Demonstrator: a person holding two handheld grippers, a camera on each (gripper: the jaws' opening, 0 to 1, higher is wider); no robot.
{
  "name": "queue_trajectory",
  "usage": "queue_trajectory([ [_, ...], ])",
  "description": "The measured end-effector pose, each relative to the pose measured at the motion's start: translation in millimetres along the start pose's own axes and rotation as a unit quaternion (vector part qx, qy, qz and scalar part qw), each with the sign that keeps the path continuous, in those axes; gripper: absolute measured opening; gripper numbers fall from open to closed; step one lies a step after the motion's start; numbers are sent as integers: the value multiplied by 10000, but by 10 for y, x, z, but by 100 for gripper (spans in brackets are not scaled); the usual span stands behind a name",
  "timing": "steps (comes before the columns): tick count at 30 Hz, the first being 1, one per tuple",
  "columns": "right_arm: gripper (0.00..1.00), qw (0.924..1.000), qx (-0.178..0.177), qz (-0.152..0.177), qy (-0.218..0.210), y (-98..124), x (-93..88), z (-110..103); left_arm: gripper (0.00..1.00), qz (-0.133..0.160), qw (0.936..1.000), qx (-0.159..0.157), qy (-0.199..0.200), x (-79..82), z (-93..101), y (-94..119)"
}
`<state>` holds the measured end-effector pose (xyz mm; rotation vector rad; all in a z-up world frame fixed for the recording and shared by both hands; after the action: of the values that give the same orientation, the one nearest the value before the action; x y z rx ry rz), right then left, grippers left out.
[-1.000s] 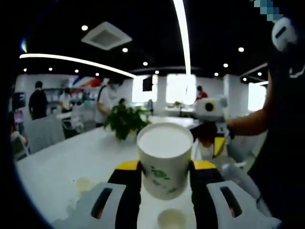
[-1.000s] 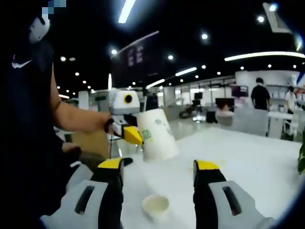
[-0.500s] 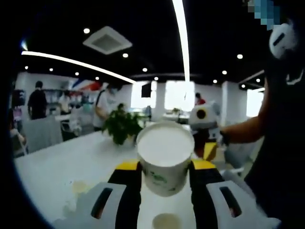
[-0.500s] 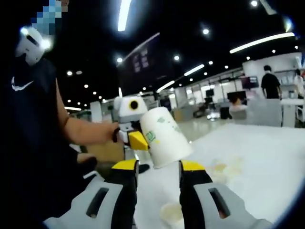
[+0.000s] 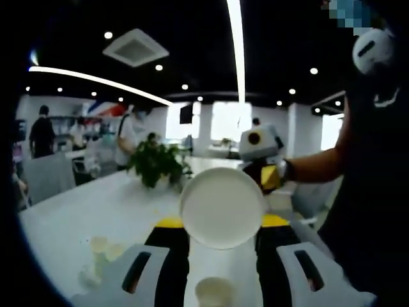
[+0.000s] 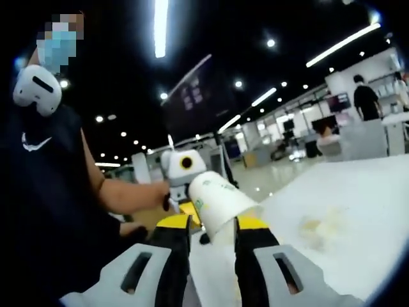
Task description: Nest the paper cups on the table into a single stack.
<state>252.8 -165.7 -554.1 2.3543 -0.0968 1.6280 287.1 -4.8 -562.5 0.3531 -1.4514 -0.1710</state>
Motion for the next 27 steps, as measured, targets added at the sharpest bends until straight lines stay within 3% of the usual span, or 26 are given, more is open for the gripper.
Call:
queue_trajectory([
  [5, 4, 9998, 175, -53, -84, -6, 10, -37, 37, 29, 10000, -7, -12, 8, 24, 6],
  [14, 0, 9986, 486, 13, -193, -25, 96, -130, 31, 45, 9999, 139, 12, 25, 27, 49],
  [19, 0, 9988, 476, 5, -106, -30, 161, -154, 49, 89, 9993, 347, 68, 46, -10, 83],
  [21, 0, 9991, 422, 6, -60, -25, 188, -158, 62, 18, 9985, 522, 167, 28, -46, 97],
  [27, 0, 9996, 170, -178, 105, 7, 298, -148, 97, -173, 9902, 1332, 383, -53, -230, 187],
])
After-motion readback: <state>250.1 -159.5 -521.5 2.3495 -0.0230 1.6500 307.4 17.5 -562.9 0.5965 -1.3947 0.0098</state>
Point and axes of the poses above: the point that each gripper's makers call its tool centre point, and the gripper's own axes: y roughly backward along the fingers, z roughly to its right, x roughly out of its top, the point moved 7 cm from there along y, roughly backward along the fingers, and after that the axes turned 13 degrees about -z, right-handed, at the moved point
